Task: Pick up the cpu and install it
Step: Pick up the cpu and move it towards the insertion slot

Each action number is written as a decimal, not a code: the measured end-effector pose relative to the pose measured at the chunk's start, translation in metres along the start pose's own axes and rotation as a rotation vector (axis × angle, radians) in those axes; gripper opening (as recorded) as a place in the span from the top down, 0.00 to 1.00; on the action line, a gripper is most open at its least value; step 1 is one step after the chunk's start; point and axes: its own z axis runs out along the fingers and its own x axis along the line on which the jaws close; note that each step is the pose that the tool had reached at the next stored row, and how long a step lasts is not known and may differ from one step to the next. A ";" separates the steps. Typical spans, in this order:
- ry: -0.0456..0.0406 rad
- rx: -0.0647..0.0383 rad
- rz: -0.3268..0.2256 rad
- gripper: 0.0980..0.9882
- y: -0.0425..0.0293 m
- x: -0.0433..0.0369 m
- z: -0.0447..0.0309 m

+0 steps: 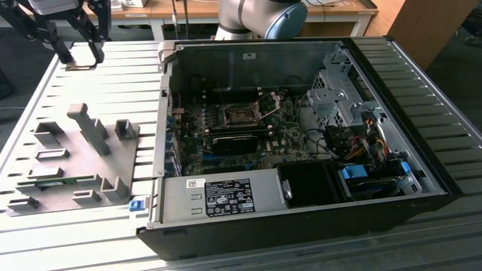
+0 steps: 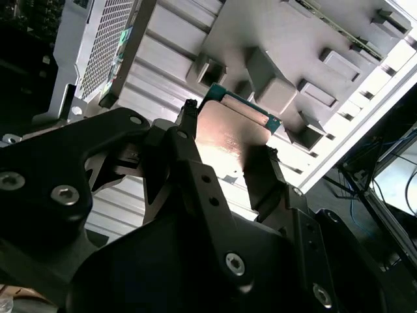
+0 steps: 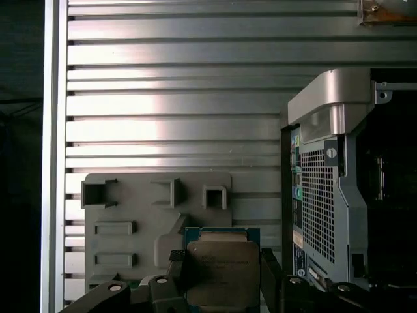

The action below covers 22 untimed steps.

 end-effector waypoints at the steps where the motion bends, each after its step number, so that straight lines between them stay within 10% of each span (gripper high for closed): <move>1: -0.0001 0.000 0.000 0.50 0.0001 -0.0010 0.0001; 22: 0.0000 0.000 0.000 0.50 0.0036 -0.0236 0.0019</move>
